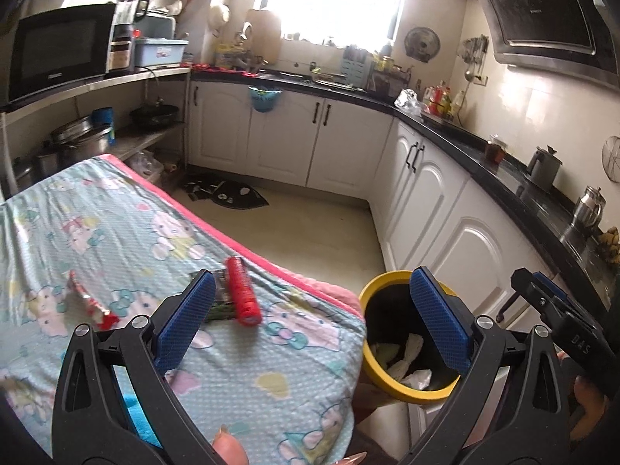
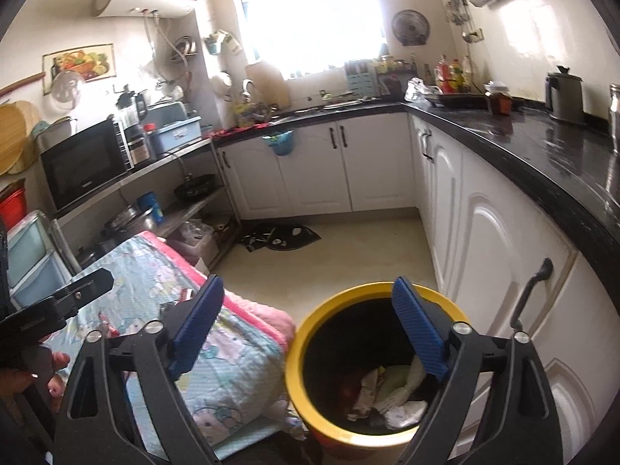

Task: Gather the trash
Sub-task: 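Move both tools back over the items on the bed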

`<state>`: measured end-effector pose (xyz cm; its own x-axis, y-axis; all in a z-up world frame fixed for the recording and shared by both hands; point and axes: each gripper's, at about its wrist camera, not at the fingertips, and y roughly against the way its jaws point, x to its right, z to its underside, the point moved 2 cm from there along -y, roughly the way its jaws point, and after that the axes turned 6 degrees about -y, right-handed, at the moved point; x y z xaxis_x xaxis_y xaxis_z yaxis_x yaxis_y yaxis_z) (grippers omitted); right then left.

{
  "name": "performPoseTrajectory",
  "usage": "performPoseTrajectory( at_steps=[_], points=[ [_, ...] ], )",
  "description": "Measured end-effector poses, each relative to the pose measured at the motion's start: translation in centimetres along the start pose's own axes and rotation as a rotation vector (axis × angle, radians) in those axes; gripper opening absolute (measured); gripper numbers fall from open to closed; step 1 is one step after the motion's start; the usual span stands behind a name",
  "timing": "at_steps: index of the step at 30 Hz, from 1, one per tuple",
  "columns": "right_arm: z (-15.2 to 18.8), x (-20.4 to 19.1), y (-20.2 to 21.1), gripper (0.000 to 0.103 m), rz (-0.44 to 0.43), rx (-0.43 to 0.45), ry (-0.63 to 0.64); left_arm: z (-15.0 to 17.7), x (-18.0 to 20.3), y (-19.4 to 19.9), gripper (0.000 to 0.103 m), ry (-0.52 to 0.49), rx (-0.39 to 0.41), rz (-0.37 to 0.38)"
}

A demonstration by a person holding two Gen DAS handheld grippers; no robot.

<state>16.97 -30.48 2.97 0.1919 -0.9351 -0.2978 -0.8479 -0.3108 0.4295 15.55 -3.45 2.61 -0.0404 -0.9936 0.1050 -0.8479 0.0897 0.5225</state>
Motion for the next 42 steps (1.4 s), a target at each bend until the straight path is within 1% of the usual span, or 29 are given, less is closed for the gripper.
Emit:
performPoseTrajectory(
  at_steps=[10,22,31,38,42],
  points=[
    [0.7,-4.9,0.6,0.09,-0.088,-0.002,0.07,0.8,-3.5,2.8,0.092,0.035,0.035,-0.067],
    [1.9,-9.5,0.2,0.09,-0.165,-0.04,0.145,1.9,-7.3,4.9,0.092,0.064,0.045,-0.14],
    [3.2,-12.1,-0.8,0.09,-0.217,-0.083,0.204,3.1,-10.2,5.6,0.092,0.075,0.013,-0.205],
    [4.4,-13.6,-2.5,0.09,-0.237,-0.13,0.236,4.5,-12.9,5.7,0.092,0.12,-0.03,-0.243],
    [5.0,-14.1,-3.8,0.09,-0.233,-0.154,0.255,5.6,-14.4,5.6,0.092,0.158,-0.065,-0.251]
  ],
)
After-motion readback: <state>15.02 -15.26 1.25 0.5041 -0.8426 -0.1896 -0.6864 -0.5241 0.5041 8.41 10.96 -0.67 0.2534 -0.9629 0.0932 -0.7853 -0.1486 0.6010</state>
